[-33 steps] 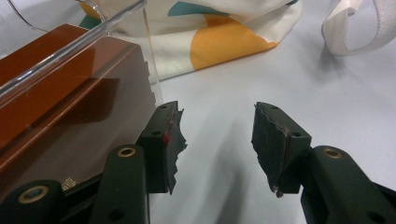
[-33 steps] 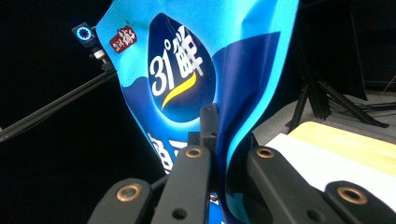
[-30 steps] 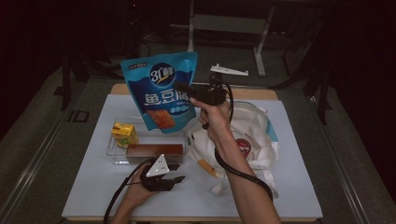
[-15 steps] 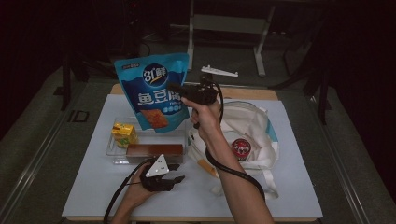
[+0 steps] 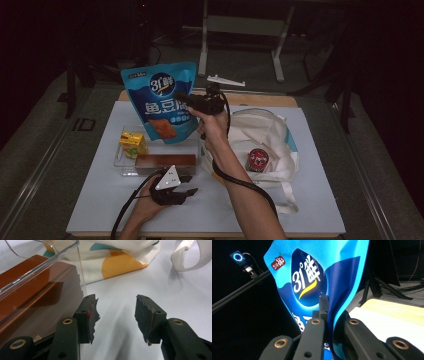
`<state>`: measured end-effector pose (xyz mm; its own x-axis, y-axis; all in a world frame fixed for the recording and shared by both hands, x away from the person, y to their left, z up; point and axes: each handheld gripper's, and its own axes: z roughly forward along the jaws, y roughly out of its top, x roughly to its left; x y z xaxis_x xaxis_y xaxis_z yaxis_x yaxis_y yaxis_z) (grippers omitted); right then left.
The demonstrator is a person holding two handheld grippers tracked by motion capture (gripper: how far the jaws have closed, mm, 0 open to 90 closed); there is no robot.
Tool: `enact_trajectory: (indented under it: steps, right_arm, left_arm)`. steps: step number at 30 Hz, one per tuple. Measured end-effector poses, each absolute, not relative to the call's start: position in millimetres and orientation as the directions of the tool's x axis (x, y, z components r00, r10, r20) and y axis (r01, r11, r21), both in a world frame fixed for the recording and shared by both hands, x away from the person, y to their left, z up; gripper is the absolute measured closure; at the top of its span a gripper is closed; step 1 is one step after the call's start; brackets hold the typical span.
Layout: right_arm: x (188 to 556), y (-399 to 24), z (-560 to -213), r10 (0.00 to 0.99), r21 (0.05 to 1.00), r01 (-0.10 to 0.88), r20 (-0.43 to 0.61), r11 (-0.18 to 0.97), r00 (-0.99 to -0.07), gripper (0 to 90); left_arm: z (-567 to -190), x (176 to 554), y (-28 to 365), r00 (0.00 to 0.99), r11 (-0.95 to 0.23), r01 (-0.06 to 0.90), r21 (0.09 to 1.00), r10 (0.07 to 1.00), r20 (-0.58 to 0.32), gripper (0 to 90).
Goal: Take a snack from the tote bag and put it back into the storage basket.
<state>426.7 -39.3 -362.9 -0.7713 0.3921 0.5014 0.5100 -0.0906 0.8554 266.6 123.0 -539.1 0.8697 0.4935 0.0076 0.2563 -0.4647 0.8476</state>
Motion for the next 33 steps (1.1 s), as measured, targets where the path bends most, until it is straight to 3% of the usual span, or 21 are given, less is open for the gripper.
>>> enact_trajectory:
  steps: [24,33]
  right_arm:
    - [436.2,-20.4,-396.6,0.471,0.832,0.548,0.518,-0.086,-0.714,89.7]
    - [436.3,-10.3,-409.1,0.453,0.831,0.549,0.526,-0.094,-0.719,89.5]
  left_arm:
    - [-539.0,265.5,123.5,0.875,-0.465,0.242,0.851,0.483,0.015,51.8]
    - [-539.1,265.0,123.4,0.877,-0.462,0.239,0.854,0.48,0.015,51.8]
